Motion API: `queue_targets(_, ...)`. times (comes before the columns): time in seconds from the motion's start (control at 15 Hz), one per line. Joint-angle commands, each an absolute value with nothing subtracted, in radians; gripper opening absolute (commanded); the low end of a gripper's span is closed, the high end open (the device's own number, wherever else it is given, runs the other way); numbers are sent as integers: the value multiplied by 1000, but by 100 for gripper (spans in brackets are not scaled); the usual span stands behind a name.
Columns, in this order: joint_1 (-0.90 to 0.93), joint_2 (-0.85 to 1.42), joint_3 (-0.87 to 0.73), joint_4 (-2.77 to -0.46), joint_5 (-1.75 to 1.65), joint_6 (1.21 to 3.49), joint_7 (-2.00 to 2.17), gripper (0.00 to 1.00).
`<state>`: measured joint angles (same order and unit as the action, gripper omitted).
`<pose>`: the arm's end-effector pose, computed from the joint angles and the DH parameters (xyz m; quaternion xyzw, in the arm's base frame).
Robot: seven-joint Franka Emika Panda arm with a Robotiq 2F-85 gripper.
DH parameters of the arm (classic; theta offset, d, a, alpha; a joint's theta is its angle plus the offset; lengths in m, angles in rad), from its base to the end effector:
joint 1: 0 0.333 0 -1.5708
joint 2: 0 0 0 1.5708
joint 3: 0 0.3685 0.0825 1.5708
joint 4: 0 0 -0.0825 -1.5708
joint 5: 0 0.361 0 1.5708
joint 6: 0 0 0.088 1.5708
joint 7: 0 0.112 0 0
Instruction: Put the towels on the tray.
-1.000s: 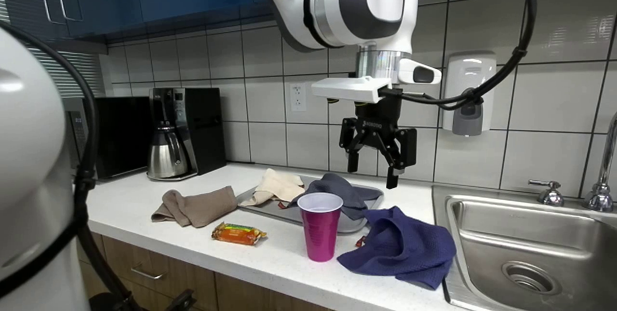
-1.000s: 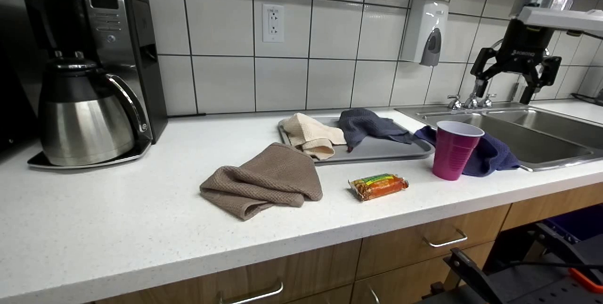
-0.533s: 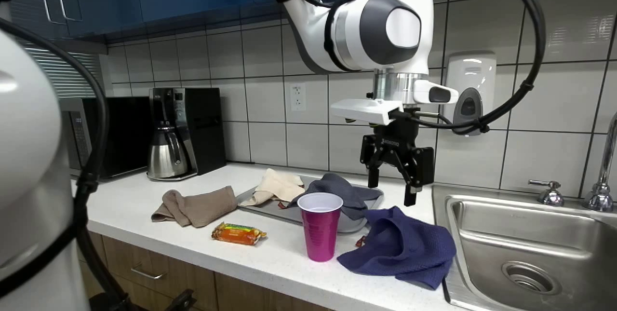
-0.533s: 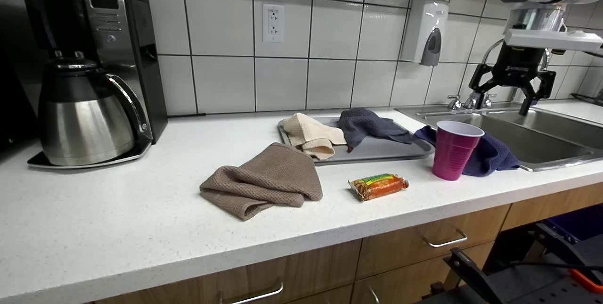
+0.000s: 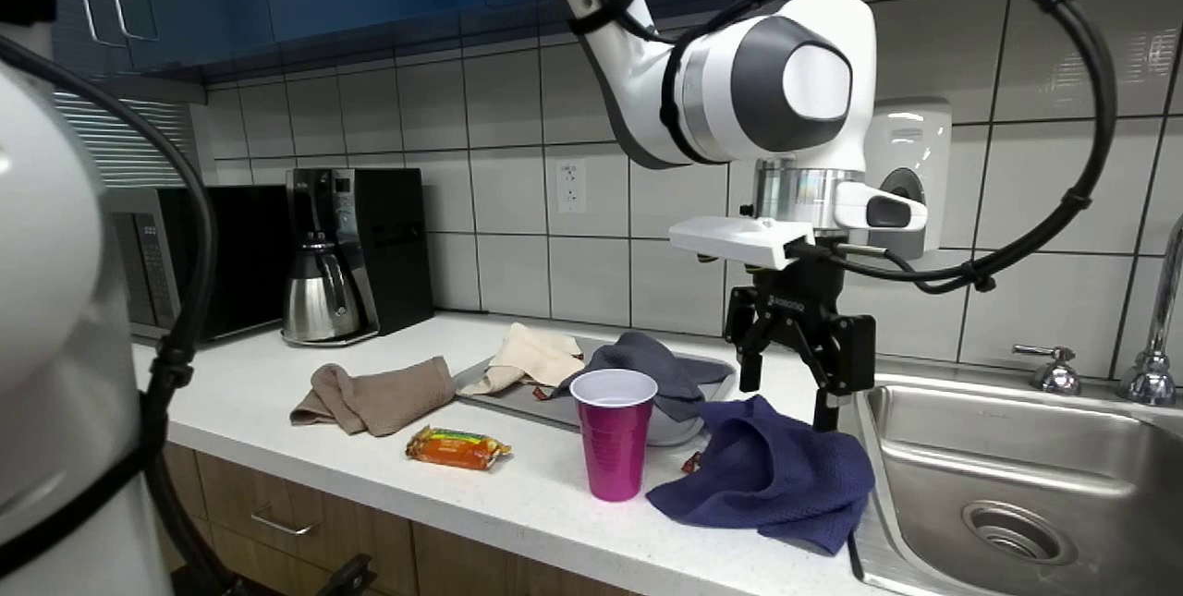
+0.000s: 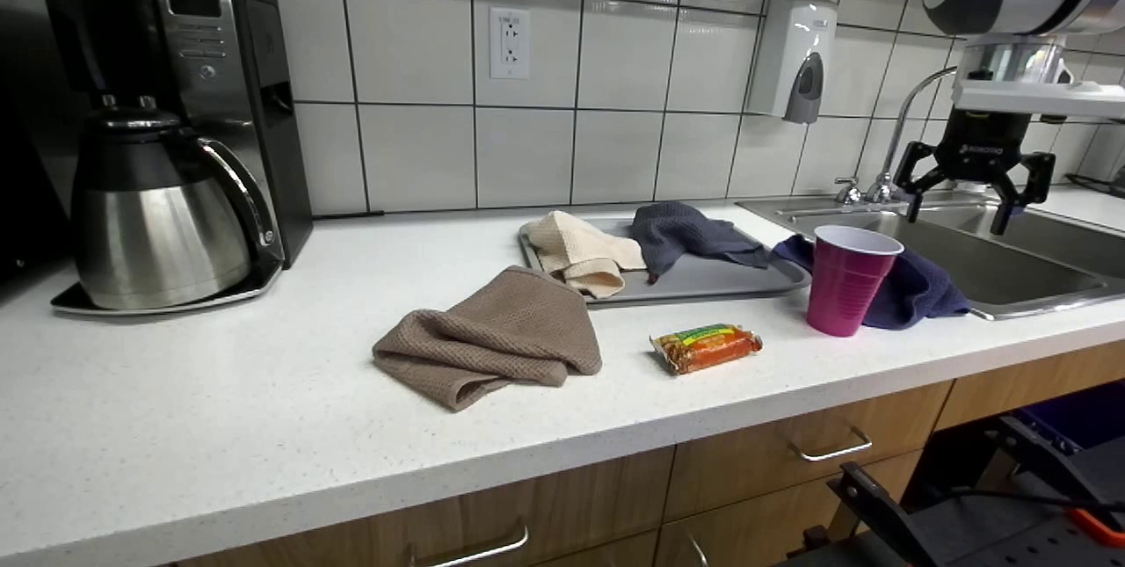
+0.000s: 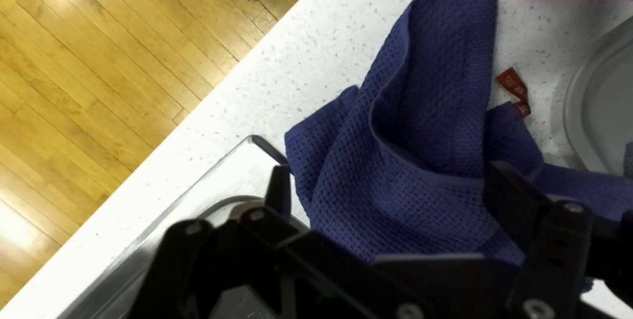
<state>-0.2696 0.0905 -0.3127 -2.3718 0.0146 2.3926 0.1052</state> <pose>0.4069 -0.2665 0.3478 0.9391 -0.3419 -0.0338 0.0012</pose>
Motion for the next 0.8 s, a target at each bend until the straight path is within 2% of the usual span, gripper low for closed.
queue_targets(0.0, -294, 133, -318, -2335, 31, 2387, 86, 100)
queue_targets(0.73, -292, 237, -291, -2259, 104, 2398, 95, 100)
